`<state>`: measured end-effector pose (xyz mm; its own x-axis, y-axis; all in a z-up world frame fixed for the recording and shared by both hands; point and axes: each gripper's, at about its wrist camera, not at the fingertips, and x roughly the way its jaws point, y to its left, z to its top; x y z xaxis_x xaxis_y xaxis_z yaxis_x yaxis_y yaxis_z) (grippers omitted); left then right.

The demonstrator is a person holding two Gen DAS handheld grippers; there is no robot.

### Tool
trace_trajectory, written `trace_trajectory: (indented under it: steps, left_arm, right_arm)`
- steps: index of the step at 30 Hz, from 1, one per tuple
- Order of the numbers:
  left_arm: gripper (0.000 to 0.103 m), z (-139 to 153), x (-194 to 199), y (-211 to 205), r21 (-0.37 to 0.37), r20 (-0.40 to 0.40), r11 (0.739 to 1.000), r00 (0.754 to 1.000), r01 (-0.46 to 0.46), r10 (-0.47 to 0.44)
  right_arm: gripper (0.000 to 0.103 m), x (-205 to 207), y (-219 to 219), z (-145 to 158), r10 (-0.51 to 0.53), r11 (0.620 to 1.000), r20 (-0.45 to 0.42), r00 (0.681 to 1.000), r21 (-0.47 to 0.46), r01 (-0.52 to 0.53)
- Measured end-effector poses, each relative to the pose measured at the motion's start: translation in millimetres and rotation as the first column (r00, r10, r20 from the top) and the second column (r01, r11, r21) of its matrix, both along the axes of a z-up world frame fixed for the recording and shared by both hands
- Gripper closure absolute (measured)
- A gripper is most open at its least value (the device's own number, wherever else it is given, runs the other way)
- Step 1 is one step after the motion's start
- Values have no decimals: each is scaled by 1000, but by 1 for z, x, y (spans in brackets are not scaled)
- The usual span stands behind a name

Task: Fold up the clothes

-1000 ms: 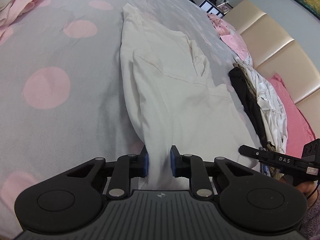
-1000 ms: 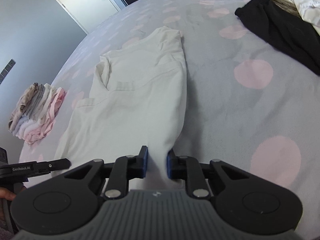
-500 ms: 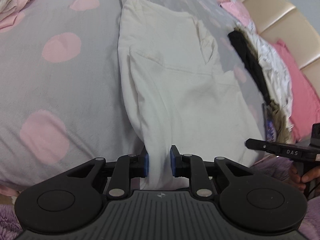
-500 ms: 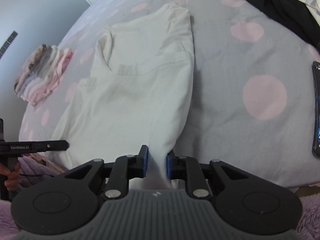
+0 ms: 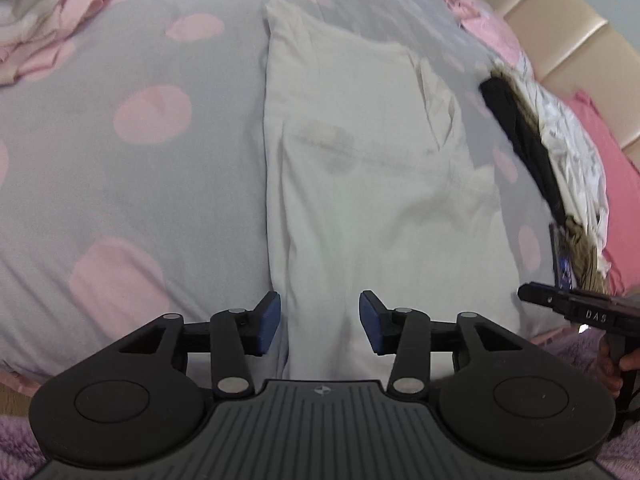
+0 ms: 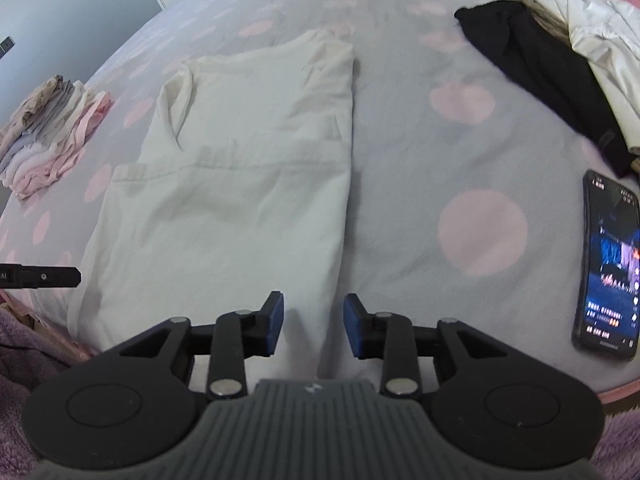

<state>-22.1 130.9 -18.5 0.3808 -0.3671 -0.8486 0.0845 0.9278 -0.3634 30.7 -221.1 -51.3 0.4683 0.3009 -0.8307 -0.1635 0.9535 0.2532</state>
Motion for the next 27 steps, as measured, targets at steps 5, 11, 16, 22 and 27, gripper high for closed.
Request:
trace_trajectory:
  steps: [5, 11, 16, 22, 27]
  left_arm:
    - [61, 10, 19, -7, 28, 52, 1000, 999, 13, -15]
    - [61, 13, 45, -18, 89, 67, 993, 995, 74, -80]
    - [61, 18, 70, -21, 122, 88, 988, 990, 95, -106]
    - [61, 23, 104, -23, 168, 118, 979, 984, 116, -137]
    - [59, 24, 135, -17, 160, 177, 978, 971, 135, -163]
  right_arm:
    - [67, 13, 9, 6, 41, 998, 20, 999, -42, -40]
    - [62, 31, 20, 12, 79, 993, 41, 996, -91, -75]
    - [53, 53, 29, 21, 119, 983, 72, 990, -146, -107]
    - [51, 88, 35, 28, 151, 971, 120, 981, -206, -124]
    - [51, 124, 29, 28, 174, 967, 126, 977, -211, -145]
